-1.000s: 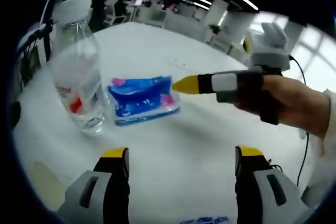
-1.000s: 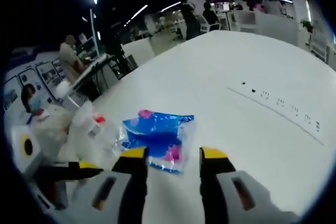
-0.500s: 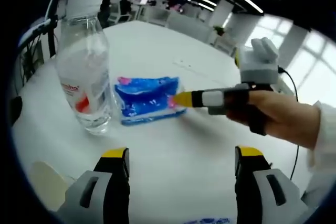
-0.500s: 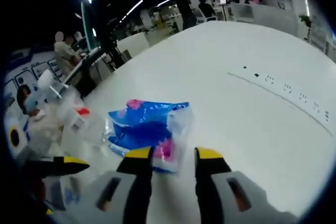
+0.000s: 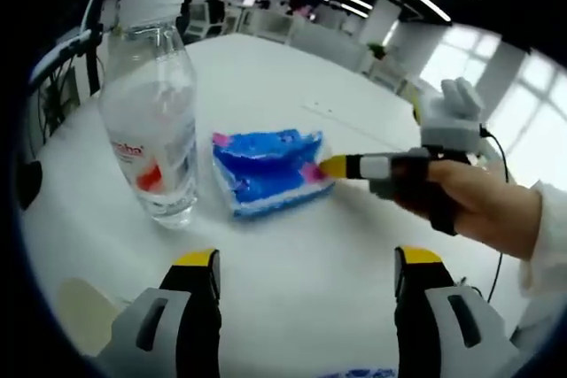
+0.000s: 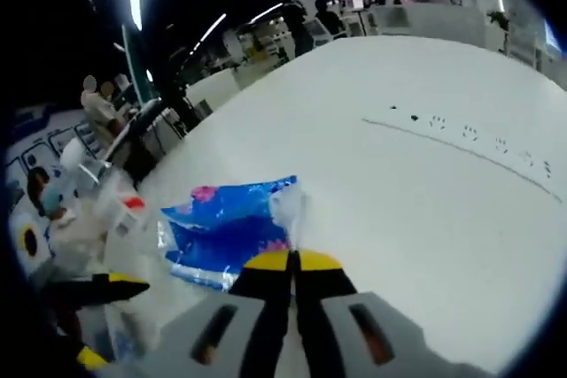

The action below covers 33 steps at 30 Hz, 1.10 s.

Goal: Arrange the tabletop items into an orderly group along one side of the table until the central work area is clear of visible clutter.

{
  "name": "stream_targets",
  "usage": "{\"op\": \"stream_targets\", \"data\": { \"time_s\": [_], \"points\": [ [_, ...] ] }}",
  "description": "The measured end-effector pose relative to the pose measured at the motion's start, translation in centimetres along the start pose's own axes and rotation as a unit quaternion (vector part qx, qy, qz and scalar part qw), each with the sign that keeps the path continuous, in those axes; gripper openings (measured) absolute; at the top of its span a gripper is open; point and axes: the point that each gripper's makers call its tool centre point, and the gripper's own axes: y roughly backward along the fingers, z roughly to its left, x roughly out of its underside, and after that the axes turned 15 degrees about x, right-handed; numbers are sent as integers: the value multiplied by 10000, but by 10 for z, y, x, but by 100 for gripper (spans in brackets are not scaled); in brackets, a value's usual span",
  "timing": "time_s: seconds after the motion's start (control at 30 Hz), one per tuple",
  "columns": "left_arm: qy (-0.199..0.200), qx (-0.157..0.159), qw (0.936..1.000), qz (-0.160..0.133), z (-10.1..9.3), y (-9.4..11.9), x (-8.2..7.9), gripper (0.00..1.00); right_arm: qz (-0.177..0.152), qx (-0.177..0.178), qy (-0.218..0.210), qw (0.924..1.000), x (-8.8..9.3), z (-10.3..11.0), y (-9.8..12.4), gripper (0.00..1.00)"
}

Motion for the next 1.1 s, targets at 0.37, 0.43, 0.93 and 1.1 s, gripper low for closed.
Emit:
{"op": "stream_targets", "data": {
  "time_s": [0.37,0.43,0.93,1.1],
  "points": [
    [-281,-191,9990,-289,-2,-9,-32,66,-138,-48,-305,9994,12,-19,41,0],
    [-400,-209,9986,-258,-4,-10,-35,65,-157,-69,-356,9992,14,-20,48,0],
    [-1073,86,9942,40,-40,-18,-27,3,-344,113,-935,9950,45,-47,118,0],
    [-1112,196,9936,62,-55,-16,-26,0,-510,198,-1075,9927,48,-53,142,0]
  ]
}}
